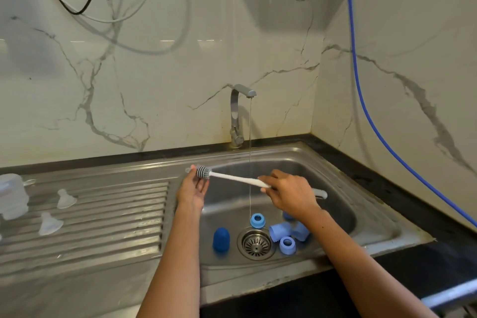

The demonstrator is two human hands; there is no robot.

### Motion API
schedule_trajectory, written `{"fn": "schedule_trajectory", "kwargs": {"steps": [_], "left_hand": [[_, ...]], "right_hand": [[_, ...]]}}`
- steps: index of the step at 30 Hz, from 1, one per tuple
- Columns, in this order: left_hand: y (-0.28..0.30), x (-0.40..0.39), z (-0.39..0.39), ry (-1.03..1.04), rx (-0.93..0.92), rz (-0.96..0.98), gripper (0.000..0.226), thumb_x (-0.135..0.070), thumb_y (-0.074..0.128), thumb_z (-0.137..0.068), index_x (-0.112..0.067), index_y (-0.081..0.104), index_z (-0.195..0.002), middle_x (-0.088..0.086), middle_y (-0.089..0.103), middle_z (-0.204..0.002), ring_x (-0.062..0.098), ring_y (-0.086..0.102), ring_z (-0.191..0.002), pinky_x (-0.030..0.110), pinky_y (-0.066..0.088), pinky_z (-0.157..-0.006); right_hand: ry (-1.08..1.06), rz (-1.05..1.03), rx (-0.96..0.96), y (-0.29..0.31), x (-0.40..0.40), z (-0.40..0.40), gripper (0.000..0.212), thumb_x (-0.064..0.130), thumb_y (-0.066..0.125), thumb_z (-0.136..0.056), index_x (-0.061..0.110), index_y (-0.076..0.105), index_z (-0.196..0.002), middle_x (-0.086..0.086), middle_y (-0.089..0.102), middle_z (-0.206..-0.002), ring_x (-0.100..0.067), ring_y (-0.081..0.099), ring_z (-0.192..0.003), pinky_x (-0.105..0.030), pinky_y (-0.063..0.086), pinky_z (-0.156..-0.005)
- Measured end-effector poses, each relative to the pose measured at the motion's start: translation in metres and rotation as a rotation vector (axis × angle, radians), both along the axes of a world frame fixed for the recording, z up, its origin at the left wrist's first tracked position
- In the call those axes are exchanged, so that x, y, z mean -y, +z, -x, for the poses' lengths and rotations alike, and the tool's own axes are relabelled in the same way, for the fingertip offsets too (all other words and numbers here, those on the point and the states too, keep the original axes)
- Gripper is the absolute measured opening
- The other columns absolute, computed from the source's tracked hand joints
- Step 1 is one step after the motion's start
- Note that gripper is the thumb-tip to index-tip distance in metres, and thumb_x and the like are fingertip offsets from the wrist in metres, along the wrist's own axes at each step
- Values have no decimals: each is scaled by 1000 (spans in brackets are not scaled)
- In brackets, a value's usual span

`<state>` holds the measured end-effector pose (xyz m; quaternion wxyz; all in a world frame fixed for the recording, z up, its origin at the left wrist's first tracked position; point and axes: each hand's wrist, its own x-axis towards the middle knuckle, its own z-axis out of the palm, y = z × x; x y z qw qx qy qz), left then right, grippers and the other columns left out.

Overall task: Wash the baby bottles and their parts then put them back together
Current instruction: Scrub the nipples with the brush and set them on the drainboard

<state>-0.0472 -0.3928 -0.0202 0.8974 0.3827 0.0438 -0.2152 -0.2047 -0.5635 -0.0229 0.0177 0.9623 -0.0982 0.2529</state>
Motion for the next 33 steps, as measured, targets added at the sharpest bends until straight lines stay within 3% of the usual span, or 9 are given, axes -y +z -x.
{"fn": "schedule_trajectory", "kwargs": {"steps": [6, 8, 11, 13, 17, 22, 24, 29, 33], "left_hand": [[-4, -1, -7, -188, 73, -109, 15, -27, 49, -97, -18, 61, -96, -3, 66, -97, 17, 53, -123, 41, 29, -106], [-5, 4, -3, -198, 80, -74, 17, -26, 46, -99, -19, 61, -99, -4, 67, -103, 17, 52, -124, 43, 28, -109], [-4, 8, 4, -93, 83, -165, 26, -26, 49, -98, -14, 61, -117, 3, 61, -124, 18, 52, -123, 36, 36, -99], [-7, 7, 6, -11, 69, -201, 33, -24, 51, -97, -11, 58, -127, 8, 60, -129, 18, 54, -120, 34, 39, -97], [-4, 4, -1, -22, 93, -136, 24, -16, 50, -98, -8, 60, -118, 13, 63, -120, 24, 53, -125, 38, 37, -105], [-3, 8, -6, -119, 79, -15, 13, -10, 45, -99, -6, 57, -102, 19, 61, -119, 30, 52, -124, 39, 41, -104], [-3, 10, -6, -134, 97, -47, 14, -14, 44, -100, -10, 57, -98, 16, 60, -121, 27, 55, -119, 42, 41, -103], [-4, 9, -2, -29, 76, -149, 14, -28, 60, -91, -15, 58, -94, 8, 64, -105, 21, 60, -103, 41, 48, -96], [-6, 7, -3, 70, 41, -97, 10, -25, 57, -94, -17, 56, -89, 8, 65, -95, 17, 64, -83, 31, 50, -79]], "right_hand": [[195, -1350, -213, -6, 4, 10, 22, 21, 60, -92, 4, 71, -102, -2, 53, -54, -9, 36, -42, -19, 29, -38], [163, -1234, -149, -6, 6, 13, 23, 21, 61, -92, 10, 71, -110, 3, 54, -54, -6, 39, -40, -17, 30, -40], [-20, -392, -96, -6, -2, 8, 35, 34, 55, -96, 34, 58, -130, 8, 62, -74, -4, 54, -57, -18, 36, -53], [-77, -35, -90, -4, -9, 4, 40, 36, 46, -99, 36, 47, -139, 2, 64, -94, -14, 60, -77, -24, 36, -60], [7, -113, -119, -2, -12, 1, 40, 34, 46, -100, 32, 47, -140, -2, 64, -90, -17, 58, -74, -28, 39, -63], [189, -1260, -141, -4, 1, 9, 24, 20, 60, -93, 9, 69, -112, 3, 52, -52, -5, 40, -41, -18, 31, -39], [173, -1150, -107, -5, 4, 8, 24, 19, 62, -92, 10, 70, -113, 3, 57, -56, -4, 44, -42, -18, 36, -41], [-12, -325, -85, -5, 1, 0, 40, 33, 59, -93, 36, 54, -133, 8, 69, -90, -5, 54, -65, -19, 44, -62], [73, -243, -113, -6, -7, -5, 41, 37, 54, -95, 34, 52, -136, 3, 68, -85, -7, 52, -64, -22, 42, -62]]}}
